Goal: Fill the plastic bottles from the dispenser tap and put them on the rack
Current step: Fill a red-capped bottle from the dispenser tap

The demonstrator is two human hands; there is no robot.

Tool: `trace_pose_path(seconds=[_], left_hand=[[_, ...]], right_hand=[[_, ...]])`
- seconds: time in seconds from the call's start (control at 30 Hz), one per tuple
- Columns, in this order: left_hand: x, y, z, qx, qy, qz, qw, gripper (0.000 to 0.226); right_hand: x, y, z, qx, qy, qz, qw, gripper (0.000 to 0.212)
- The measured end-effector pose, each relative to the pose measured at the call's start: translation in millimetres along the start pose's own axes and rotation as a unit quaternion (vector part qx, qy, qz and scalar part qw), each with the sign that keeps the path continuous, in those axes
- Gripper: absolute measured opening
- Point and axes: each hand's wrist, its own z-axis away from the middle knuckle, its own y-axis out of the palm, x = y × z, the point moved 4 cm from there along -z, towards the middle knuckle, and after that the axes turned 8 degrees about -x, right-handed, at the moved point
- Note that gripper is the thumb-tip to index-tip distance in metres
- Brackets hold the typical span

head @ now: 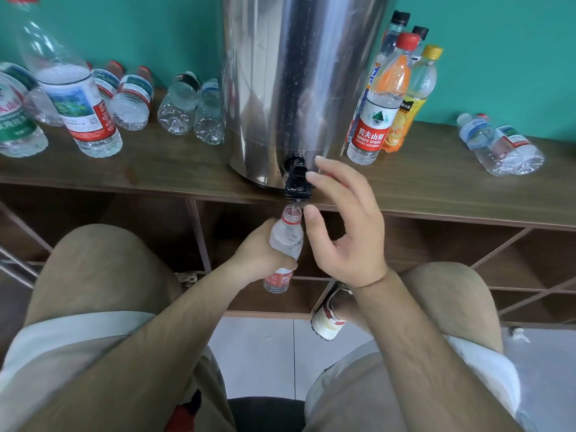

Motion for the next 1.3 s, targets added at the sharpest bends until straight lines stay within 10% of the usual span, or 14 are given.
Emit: trace_pose_path(seconds=[1.3], left_hand=[[-2, -3, 8, -0.019, -0.027, 0.030, 0.999, 0.061]], right_hand=[[-4, 5, -10, 0.027, -0.037, 0.008, 0.999, 0.022]])
